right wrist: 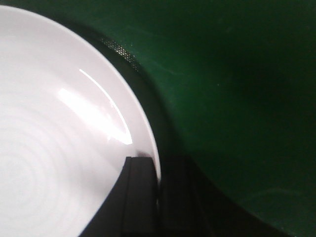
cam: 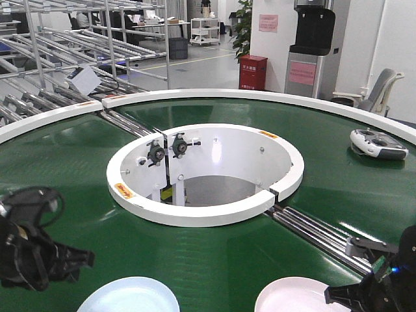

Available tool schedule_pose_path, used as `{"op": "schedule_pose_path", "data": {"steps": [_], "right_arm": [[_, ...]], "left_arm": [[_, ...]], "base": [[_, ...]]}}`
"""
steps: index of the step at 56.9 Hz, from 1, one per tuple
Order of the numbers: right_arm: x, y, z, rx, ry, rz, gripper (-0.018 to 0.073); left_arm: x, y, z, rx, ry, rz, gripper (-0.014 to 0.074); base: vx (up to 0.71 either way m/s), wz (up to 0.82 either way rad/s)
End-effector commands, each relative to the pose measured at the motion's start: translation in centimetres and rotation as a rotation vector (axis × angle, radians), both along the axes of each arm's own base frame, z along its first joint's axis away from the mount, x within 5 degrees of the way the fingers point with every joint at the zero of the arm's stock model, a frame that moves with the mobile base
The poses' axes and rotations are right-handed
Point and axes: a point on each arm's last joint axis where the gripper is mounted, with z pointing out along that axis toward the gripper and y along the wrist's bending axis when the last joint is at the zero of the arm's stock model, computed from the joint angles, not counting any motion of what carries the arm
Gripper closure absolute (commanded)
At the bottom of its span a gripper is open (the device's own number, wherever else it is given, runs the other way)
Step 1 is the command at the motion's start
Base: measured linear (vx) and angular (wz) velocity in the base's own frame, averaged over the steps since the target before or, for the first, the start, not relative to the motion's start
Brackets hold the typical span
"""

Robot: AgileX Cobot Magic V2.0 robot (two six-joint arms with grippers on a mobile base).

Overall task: Grab plate from conveyor and place on tray
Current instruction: 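Lower the left gripper to the light blue plate rim and grip it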

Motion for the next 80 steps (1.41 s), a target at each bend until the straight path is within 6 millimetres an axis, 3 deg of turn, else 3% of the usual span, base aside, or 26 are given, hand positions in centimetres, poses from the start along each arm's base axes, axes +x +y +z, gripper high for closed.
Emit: {"op": "schedule_pose_path", "data": {"steps": [1, 17, 43, 50, 58, 64, 71, 80], "right_arm": [[0.4, -0.2, 2.1, -0.006, -0.076, 0.001, 0.0571], [0.3, -0.2, 2.0, -0.005, -0.056, 0.006, 0.0571], [0.0, -0.1, 1.9, -0.001, -0.031, 0.009, 0.0571], [0.0, -0.1, 1.9, -0.001, -0.029, 0.01, 0.0571], [0.0, -0.1, 1.9, 0.0, -0.025, 0.01, 0.0571], [0.0, -0.1, 1.9, 0.0, -0.025, 0.01, 0.0571], [-0.1, -0.1, 2.1, 0.002, -0.027, 0.009, 0.0571], [-0.6, -0.1, 4.4, 0.001, -0.09, 0.012, 0.0571]], "left_arm": [[1.1, -0.3, 0.3, -0.025, -0.041, 0.002, 0.0167], [2.5, -1.2, -3.6, -0.074, 0.06, -0.043, 0.0167], [3.4, -1.3, -6.3, -0.066, 0.107, -0.034, 0.0184], [3.5, -1.3, -6.9, -0.064, 0.124, -0.034, 0.0274], [3.6, -1.3, -7.4, -0.062, 0.137, -0.033, 0.0463], [3.6, -1.3, -7.4, -0.061, 0.131, -0.033, 0.0605], [3.5, -1.3, -6.8, -0.064, 0.115, -0.033, 0.0605], [2.9, -1.1, -3.2, -0.077, 0.002, -0.033, 0.0603]], "base": [[0.0, 0.0], [0.0, 0.0], [0.0, 0.0], [0.0, 0.0], [0.0, 0.0], [0.0, 0.0], [0.0, 0.0], [0.0, 0.0]]}}
